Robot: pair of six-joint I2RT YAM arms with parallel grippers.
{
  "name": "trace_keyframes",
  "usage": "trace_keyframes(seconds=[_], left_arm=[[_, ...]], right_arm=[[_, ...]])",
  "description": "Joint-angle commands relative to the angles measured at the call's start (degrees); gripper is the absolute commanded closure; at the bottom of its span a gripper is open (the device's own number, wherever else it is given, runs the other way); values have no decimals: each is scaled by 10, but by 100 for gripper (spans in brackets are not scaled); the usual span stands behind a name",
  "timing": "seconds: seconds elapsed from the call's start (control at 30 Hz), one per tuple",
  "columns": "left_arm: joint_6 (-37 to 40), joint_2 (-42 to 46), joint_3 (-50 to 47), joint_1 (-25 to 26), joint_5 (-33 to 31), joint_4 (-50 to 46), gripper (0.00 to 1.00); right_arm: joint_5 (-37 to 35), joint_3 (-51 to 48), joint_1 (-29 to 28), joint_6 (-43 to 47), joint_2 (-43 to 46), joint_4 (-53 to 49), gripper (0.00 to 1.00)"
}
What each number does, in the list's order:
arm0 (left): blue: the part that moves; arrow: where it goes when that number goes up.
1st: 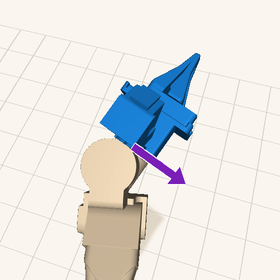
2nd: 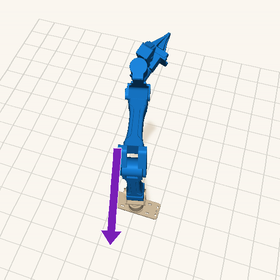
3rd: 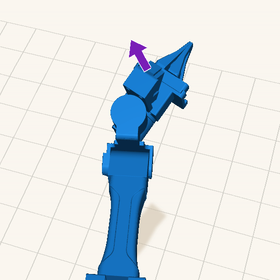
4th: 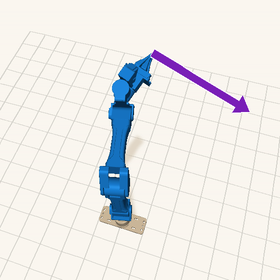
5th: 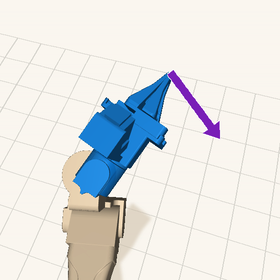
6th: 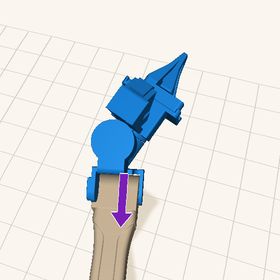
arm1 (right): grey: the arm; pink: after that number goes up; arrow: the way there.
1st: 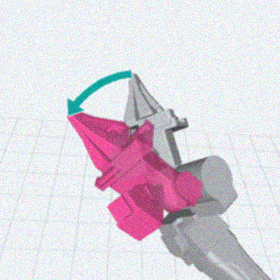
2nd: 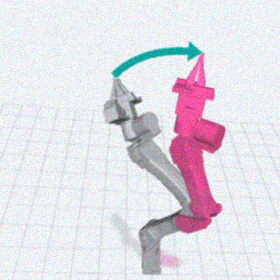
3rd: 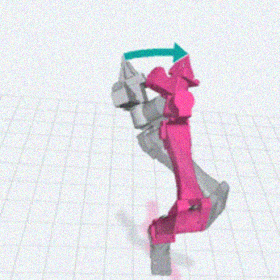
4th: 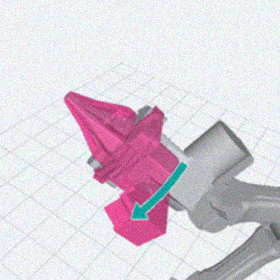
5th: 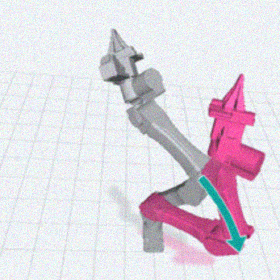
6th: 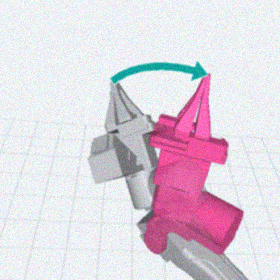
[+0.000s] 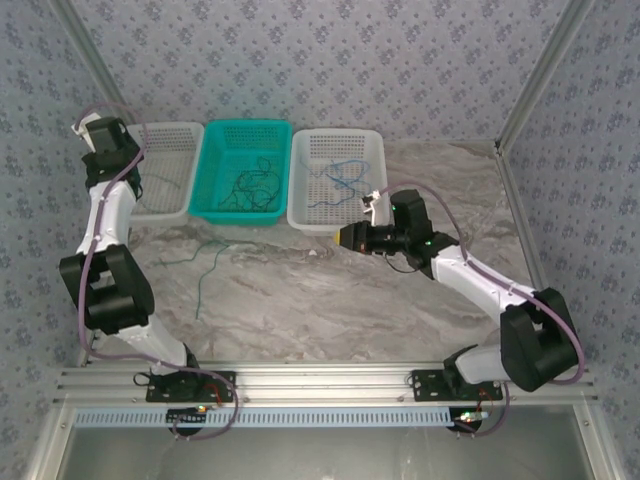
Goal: Untangle the cables
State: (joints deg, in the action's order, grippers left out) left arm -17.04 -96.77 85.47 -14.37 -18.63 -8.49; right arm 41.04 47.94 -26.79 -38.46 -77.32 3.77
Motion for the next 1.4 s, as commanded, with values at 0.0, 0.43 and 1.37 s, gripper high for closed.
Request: trace_keyframes(seconds=[0.0, 0.43, 1.37], left_arm=[[-51, 75, 18, 1, 53, -16, 30], [-95, 285, -168, 243, -4, -349, 33], [-163, 70, -367, 316, -13, -185, 56]], right_arm=[[-13, 16, -4, 10, 12, -7, 82], [6, 58, -1, 67, 1, -53, 62], [8, 50, -15, 68, 47, -67, 56]])
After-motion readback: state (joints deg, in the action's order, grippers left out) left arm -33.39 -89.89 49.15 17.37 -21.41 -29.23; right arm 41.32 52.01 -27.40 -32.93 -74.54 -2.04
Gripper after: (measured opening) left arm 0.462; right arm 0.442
